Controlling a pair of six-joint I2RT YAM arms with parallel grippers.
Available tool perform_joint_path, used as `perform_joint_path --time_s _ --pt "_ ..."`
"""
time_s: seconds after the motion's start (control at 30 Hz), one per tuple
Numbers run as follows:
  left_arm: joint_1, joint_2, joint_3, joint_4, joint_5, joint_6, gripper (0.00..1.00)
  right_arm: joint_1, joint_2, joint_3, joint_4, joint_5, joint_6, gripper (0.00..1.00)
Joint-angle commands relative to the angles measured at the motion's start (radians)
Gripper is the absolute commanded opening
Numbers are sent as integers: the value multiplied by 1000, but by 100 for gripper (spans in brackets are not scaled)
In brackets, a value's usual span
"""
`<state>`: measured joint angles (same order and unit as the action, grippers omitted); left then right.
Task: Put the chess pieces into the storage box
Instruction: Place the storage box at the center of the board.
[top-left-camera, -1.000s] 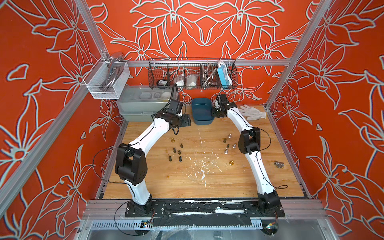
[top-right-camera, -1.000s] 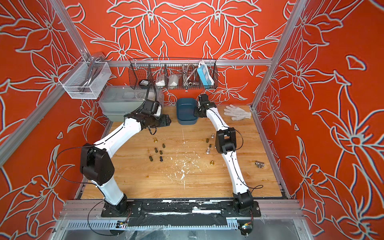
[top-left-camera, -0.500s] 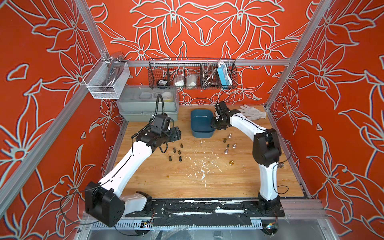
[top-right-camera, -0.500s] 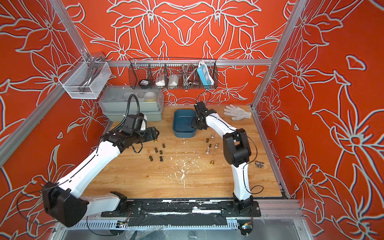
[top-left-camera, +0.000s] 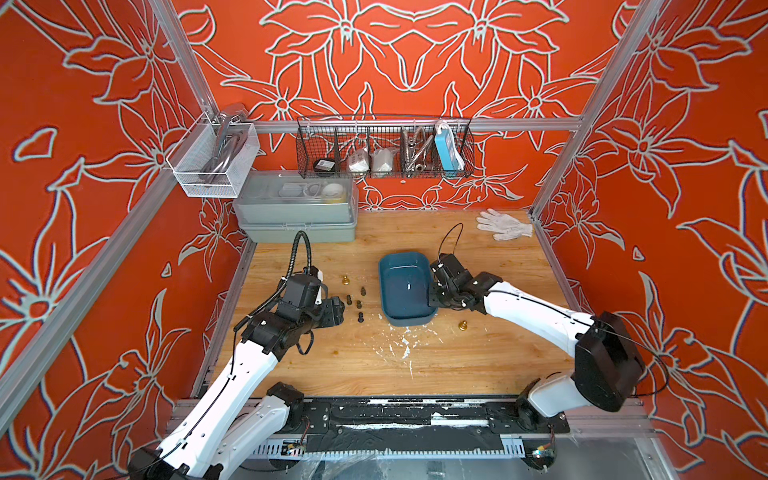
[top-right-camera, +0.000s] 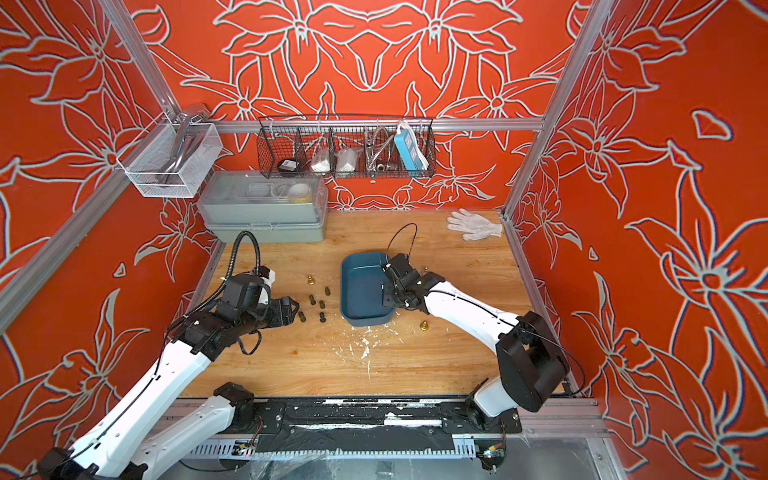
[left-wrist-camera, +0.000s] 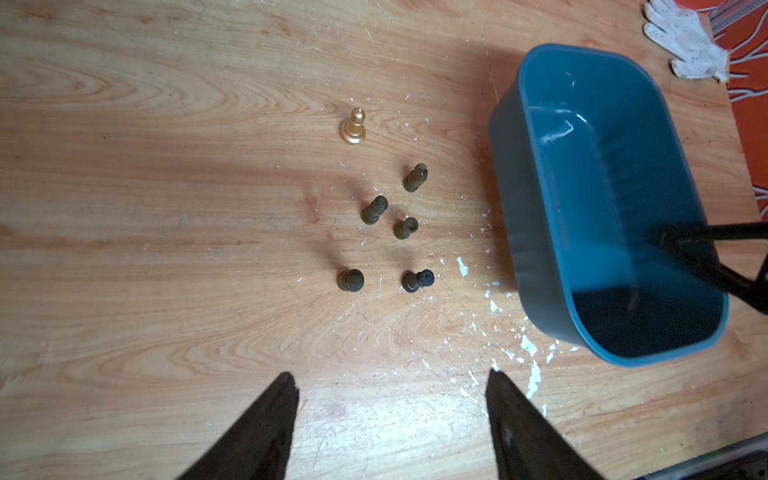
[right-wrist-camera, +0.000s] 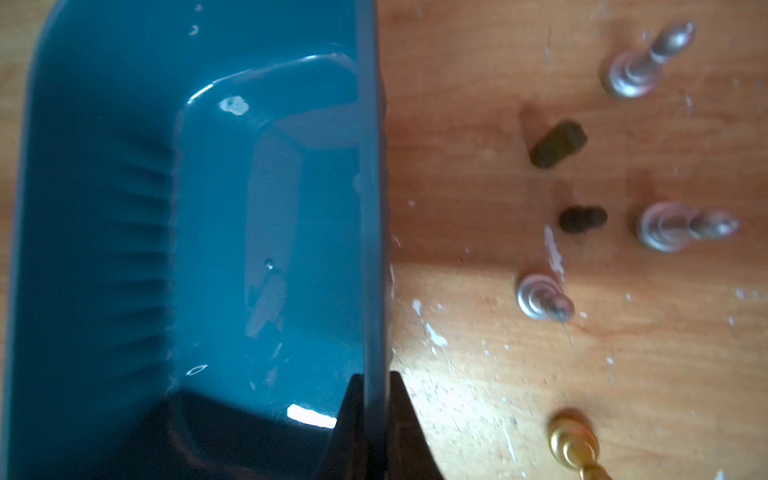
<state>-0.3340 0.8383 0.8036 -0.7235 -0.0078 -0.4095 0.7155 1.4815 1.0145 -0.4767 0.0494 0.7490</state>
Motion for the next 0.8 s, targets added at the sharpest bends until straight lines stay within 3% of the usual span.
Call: perform_joint_path --time_s 0.0,0.23,0.77 --pt "3 -14 3 15 -30 15 71 5 -10 -37 83 57 49 0" --pt "6 -7 6 1 -39 28 72 23 51 -80 183 29 96 0" --pt "9 35 9 6 -11 26 72 30 120 -94 207 56 75 2"
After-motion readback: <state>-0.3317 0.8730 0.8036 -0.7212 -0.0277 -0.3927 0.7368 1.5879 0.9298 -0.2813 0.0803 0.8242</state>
